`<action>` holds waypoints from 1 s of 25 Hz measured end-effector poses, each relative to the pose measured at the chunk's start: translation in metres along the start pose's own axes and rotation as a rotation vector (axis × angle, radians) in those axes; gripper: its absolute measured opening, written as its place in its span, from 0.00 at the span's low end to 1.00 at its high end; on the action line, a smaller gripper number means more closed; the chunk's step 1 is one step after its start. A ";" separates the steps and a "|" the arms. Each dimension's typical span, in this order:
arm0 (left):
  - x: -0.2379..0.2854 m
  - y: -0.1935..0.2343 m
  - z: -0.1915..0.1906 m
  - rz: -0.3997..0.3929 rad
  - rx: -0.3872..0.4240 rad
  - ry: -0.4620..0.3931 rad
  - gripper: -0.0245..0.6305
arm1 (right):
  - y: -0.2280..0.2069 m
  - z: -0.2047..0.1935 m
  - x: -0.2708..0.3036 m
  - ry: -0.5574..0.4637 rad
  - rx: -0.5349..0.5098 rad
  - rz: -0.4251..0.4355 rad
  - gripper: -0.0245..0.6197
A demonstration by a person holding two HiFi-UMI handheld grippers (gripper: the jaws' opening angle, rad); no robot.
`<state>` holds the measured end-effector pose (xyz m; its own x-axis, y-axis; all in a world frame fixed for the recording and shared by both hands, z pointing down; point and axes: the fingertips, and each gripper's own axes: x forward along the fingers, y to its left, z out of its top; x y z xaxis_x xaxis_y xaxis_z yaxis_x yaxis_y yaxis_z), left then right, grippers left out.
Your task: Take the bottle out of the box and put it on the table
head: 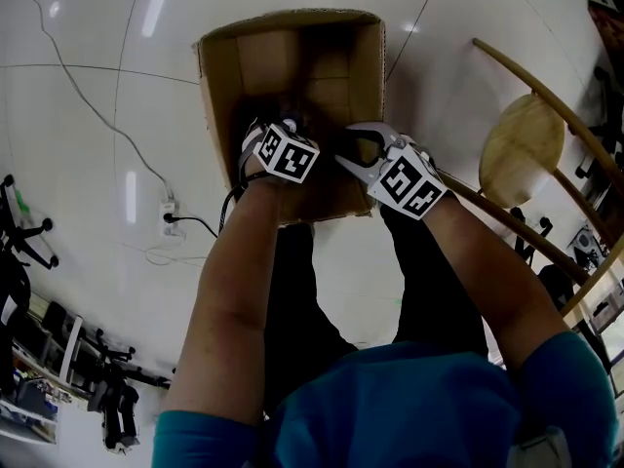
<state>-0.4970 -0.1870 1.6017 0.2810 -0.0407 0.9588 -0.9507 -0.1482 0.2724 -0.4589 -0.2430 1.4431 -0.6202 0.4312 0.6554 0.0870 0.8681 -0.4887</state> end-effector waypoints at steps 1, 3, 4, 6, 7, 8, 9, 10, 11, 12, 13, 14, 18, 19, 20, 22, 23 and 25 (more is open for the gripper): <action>-0.005 0.000 0.001 0.002 -0.001 -0.006 0.52 | 0.001 0.003 -0.001 -0.002 0.000 -0.002 0.30; -0.019 0.001 0.004 0.009 -0.002 -0.017 0.52 | 0.003 0.009 -0.003 -0.004 0.001 -0.007 0.30; -0.028 -0.002 0.005 0.011 -0.003 -0.018 0.52 | 0.006 0.012 -0.005 -0.004 0.001 -0.008 0.30; -0.052 -0.012 0.005 0.009 -0.007 -0.022 0.52 | 0.016 0.022 -0.015 -0.004 0.003 -0.007 0.30; -0.066 -0.021 0.005 0.005 -0.011 -0.030 0.52 | 0.024 0.027 -0.024 -0.004 0.003 -0.006 0.30; -0.080 -0.031 0.006 -0.001 -0.016 -0.042 0.52 | 0.032 0.033 -0.033 -0.006 0.002 -0.005 0.30; -0.095 -0.040 0.007 -0.006 -0.022 -0.057 0.52 | 0.041 0.041 -0.044 -0.010 -0.002 -0.005 0.30; -0.111 -0.046 0.011 -0.005 -0.031 -0.077 0.52 | 0.047 0.051 -0.054 -0.017 -0.013 -0.006 0.30; -0.129 -0.048 0.017 0.002 -0.043 -0.103 0.52 | 0.051 0.064 -0.064 -0.029 -0.031 -0.008 0.30; -0.150 -0.047 0.025 0.011 -0.059 -0.133 0.52 | 0.054 0.081 -0.076 -0.042 -0.052 -0.010 0.30; -0.175 -0.049 0.033 0.015 -0.078 -0.165 0.52 | 0.062 0.100 -0.093 -0.051 -0.075 -0.010 0.30; -0.206 -0.056 0.039 0.017 -0.096 -0.196 0.52 | 0.074 0.118 -0.114 -0.053 -0.098 -0.007 0.30; -0.349 -0.094 0.065 0.038 -0.111 -0.308 0.52 | 0.131 0.190 -0.217 -0.054 -0.177 -0.011 0.30; -0.385 -0.104 0.070 0.047 -0.106 -0.333 0.52 | 0.145 0.208 -0.243 -0.061 -0.187 -0.021 0.30; -0.423 -0.116 0.072 0.056 -0.101 -0.356 0.52 | 0.162 0.225 -0.269 -0.069 -0.196 -0.031 0.30; -0.493 -0.142 0.064 0.075 -0.090 -0.392 0.52 | 0.204 0.253 -0.314 -0.079 -0.218 -0.048 0.30; -0.520 -0.157 0.055 0.086 -0.085 -0.402 0.52 | 0.226 0.260 -0.332 -0.082 -0.231 -0.051 0.30; -0.559 -0.187 0.041 0.106 -0.084 -0.410 0.52 | 0.262 0.263 -0.361 -0.091 -0.258 -0.048 0.30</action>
<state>-0.4710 -0.1771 1.0115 0.1942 -0.4432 0.8751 -0.9797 -0.0419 0.1962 -0.4168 -0.2361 0.9268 -0.6948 0.3744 0.6141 0.2442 0.9259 -0.2883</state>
